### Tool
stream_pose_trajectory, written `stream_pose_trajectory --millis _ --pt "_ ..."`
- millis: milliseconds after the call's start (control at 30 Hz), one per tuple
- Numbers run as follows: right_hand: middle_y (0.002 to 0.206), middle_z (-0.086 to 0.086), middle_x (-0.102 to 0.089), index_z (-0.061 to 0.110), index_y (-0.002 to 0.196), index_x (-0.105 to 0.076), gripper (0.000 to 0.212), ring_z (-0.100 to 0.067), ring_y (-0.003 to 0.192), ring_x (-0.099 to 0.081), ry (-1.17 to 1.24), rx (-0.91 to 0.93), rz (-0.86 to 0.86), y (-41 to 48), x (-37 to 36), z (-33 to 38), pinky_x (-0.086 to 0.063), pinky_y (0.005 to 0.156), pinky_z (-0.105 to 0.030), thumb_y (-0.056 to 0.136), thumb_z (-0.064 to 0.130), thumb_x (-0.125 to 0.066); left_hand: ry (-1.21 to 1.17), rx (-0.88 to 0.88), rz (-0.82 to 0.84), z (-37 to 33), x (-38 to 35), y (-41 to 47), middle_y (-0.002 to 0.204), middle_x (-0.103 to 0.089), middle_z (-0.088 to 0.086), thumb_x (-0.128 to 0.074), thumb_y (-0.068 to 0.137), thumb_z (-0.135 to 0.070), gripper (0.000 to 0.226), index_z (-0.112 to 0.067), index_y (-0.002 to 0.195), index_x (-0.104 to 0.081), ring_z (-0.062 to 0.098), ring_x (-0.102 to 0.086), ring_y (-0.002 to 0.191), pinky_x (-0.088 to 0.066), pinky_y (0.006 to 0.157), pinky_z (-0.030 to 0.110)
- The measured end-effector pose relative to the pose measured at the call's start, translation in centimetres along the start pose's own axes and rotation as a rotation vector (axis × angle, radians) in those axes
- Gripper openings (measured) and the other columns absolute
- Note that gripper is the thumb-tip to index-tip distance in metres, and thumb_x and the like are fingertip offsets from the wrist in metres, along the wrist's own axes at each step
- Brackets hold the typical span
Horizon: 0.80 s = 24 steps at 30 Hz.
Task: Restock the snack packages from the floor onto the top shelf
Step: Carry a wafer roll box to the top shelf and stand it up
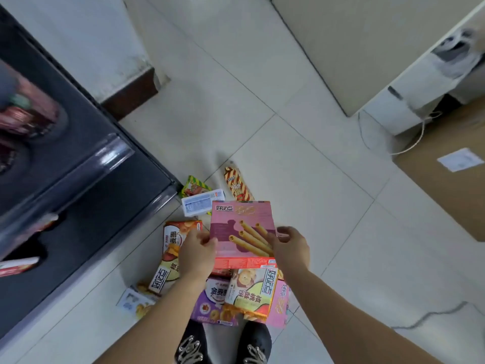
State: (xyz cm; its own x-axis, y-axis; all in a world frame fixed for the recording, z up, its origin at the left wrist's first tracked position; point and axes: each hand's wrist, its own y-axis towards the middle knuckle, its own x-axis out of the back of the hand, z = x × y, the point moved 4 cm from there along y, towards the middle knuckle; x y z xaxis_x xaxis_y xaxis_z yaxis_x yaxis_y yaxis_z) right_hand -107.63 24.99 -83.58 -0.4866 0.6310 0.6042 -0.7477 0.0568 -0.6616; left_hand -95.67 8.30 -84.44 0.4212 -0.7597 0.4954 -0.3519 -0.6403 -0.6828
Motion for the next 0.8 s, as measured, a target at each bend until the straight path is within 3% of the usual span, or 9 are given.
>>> stream_pose_trajectory --millis 67,133,200,267,333,500,667,733,800 --pt "0.100 0.006 -0.071 0.029 0.127 -0.059 0.034 -0.014 0.078 -0.066 0.028 0.068 0.036 -2.8 1.5 2.7 -0.053 0.064 -0.028 0.093 0.033 -0.059 -0.053 -0.037 -0.008 -2.3 2.8 -2.1 0.107 -0.068 0.002 -0.057 0.093 -0.018 0.015 -0.016 0.108 -0.059 0.019 -0.065 0.087 -0.051 0.068 0.032" --pt "0.084 0.014 -0.067 0.036 0.119 -0.063 0.026 -0.012 0.069 -0.062 0.048 0.138 0.062 -5.5 2.8 5.4 -0.049 0.060 -0.027 0.095 0.030 -0.056 -0.018 -0.103 -0.027 -4.7 5.7 -4.2 0.108 -0.068 0.000 -0.053 0.094 -0.019 0.021 -0.025 0.110 -0.064 0.021 -0.064 0.093 -0.054 0.079 0.039" --pt "0.079 0.014 -0.065 0.034 0.113 -0.065 0.020 -0.011 0.065 -0.059 0.047 0.201 0.071 -8.1 4.0 8.3 -0.048 0.061 -0.028 0.095 0.031 -0.056 -0.004 -0.147 -0.055 -6.6 8.5 -6.3 0.106 -0.066 0.000 -0.049 0.095 -0.019 0.023 -0.031 0.104 -0.067 0.020 -0.063 0.092 -0.055 0.075 0.036" --pt "0.087 0.007 -0.069 0.025 0.109 -0.066 0.022 -0.011 0.070 -0.061 0.053 0.250 0.054 -10.6 5.2 11.0 -0.051 0.070 -0.032 0.092 0.035 -0.059 -0.028 -0.147 -0.084 -7.9 11.3 -8.6 0.103 -0.063 -0.001 -0.049 0.096 -0.019 0.021 -0.030 0.101 -0.067 0.015 -0.064 0.087 -0.050 0.059 0.023" --pt "0.089 0.003 -0.070 0.017 0.101 -0.067 0.022 -0.013 0.074 -0.061 0.087 0.293 0.026 -13.0 6.4 13.5 -0.051 0.074 -0.032 0.091 0.036 -0.061 -0.091 -0.120 -0.141 -8.3 13.8 -11.2 0.100 -0.059 -0.007 -0.052 0.097 -0.018 0.020 -0.029 0.105 -0.066 0.011 -0.062 0.086 -0.043 0.053 0.015" --pt "0.078 0.004 -0.064 0.014 0.092 -0.061 0.025 -0.020 0.078 -0.062 0.080 0.492 0.039 -20.0 8.1 19.3 -0.045 0.069 -0.027 0.090 0.039 -0.062 -0.342 -0.106 -0.362 -8.5 19.3 -18.2 0.105 -0.068 -0.003 -0.058 0.094 -0.015 0.020 -0.017 0.111 -0.068 0.016 -0.063 0.095 -0.053 0.081 0.032" --pt "0.113 0.002 -0.070 0.024 0.130 -0.058 0.040 -0.019 0.104 -0.065 0.020 0.709 0.178 -28.2 7.6 23.8 -0.051 0.095 -0.036 0.093 0.040 -0.058 -0.544 -0.122 -0.591 -7.2 25.3 -24.7 0.088 -0.065 -0.001 -0.063 0.090 -0.014 0.006 -0.016 0.096 -0.063 0.022 -0.063 0.087 -0.043 0.073 0.028" --pt "0.116 0.002 -0.068 0.023 0.128 -0.062 0.036 -0.018 0.107 -0.063 0.003 0.790 0.225 -31.7 6.9 24.8 -0.049 0.095 -0.032 0.094 0.037 -0.057 -0.582 -0.143 -0.677 -6.2 27.8 -26.6 0.088 -0.066 -0.001 -0.061 0.091 -0.012 0.010 -0.020 0.097 -0.064 0.024 -0.064 0.087 -0.045 0.070 0.028" --pt "0.108 0.002 -0.067 0.022 0.121 -0.066 0.029 -0.018 0.102 -0.063 -0.007 0.876 0.277 -35.4 6.0 25.6 -0.047 0.088 -0.028 0.095 0.032 -0.056 -0.505 -0.127 -0.753 -4.9 30.3 -28.4 0.096 -0.064 0.005 -0.057 0.094 -0.016 0.022 -0.019 0.114 -0.065 0.024 -0.060 0.088 -0.042 0.070 0.028"
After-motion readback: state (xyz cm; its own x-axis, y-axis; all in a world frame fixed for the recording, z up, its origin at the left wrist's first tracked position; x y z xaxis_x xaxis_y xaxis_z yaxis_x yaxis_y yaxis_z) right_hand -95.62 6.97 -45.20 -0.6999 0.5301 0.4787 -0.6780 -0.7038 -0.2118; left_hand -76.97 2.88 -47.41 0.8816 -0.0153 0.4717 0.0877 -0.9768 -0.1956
